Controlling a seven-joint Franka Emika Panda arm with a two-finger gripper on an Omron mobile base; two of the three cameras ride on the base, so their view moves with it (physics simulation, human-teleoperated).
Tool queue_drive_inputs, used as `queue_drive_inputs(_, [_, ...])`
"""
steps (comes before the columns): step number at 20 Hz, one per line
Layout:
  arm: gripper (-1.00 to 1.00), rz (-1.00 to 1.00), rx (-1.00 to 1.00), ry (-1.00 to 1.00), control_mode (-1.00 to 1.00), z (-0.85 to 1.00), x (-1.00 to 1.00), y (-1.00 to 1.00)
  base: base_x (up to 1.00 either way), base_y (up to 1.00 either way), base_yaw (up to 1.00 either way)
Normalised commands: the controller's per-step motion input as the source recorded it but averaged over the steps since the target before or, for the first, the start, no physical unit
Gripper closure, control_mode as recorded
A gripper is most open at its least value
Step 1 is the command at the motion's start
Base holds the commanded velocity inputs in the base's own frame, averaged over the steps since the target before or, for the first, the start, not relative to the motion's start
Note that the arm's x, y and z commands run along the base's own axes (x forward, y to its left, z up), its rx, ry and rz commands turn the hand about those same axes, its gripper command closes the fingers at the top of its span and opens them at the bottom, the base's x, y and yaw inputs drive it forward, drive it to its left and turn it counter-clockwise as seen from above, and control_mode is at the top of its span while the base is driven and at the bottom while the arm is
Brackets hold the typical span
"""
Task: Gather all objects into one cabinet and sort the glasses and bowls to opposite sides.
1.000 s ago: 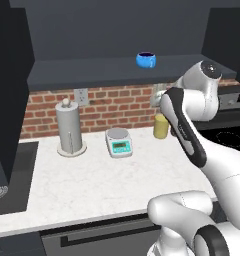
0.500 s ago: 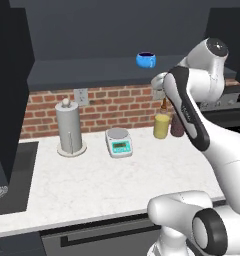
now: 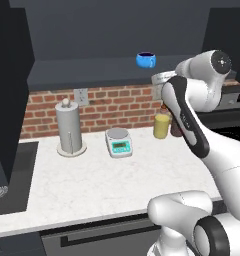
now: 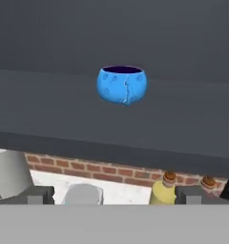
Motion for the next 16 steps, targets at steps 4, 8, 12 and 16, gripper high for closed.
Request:
queue_drive_inputs(4, [-1.0,0.0,0.0,-0.02,-1.0,0.19,0.29,0.0,0.0,0.0,0.0])
queue_drive_inputs(8, [-1.0,0.0,0.0,0.0,-1.0,0.28,0.29,0.0,0.0,0.0,0.0])
queue_drive_inputs(12, [-1.0,0.0,0.0,0.03,-1.0,0.41,0.25,0.0,0.0,0.0,0.0])
queue_drive_inputs(16, [-1.0,0.0,0.0,0.06,-1.0,0.39,0.25,0.0,0.0,0.0,0.0])
